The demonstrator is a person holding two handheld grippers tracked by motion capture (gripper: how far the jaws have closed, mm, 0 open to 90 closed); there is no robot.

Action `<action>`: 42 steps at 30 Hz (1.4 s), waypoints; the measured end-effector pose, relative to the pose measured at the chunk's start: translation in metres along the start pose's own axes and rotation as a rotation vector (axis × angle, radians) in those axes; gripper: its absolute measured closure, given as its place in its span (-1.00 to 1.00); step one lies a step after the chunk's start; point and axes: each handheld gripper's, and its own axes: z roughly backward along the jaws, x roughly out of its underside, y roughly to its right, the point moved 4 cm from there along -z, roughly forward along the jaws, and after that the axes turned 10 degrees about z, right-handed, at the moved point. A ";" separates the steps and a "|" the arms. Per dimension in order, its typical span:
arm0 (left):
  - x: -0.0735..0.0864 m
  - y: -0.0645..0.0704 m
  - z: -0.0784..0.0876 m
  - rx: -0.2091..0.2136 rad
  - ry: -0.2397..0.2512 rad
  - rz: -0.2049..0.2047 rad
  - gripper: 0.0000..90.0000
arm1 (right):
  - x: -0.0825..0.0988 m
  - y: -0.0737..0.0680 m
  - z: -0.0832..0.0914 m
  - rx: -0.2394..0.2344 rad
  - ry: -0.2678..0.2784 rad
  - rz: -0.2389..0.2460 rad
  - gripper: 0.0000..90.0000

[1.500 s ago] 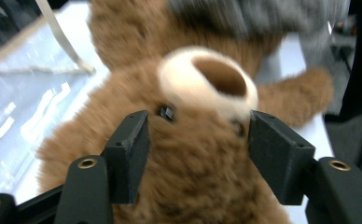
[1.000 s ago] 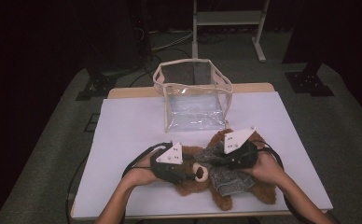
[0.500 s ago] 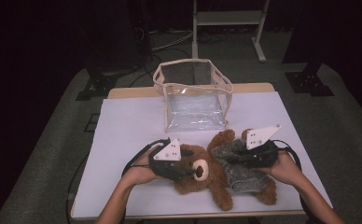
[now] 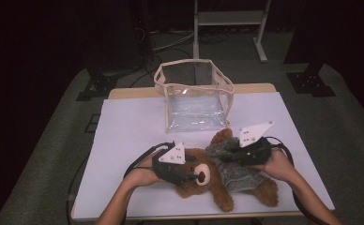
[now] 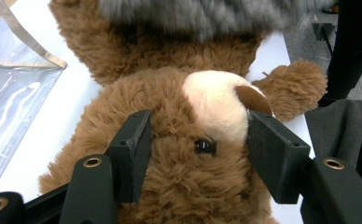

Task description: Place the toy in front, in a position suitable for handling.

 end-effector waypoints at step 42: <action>-0.012 0.002 -0.003 0.049 -0.066 -0.016 -0.14 | -0.014 0.012 0.012 0.000 0.104 -0.053 0.72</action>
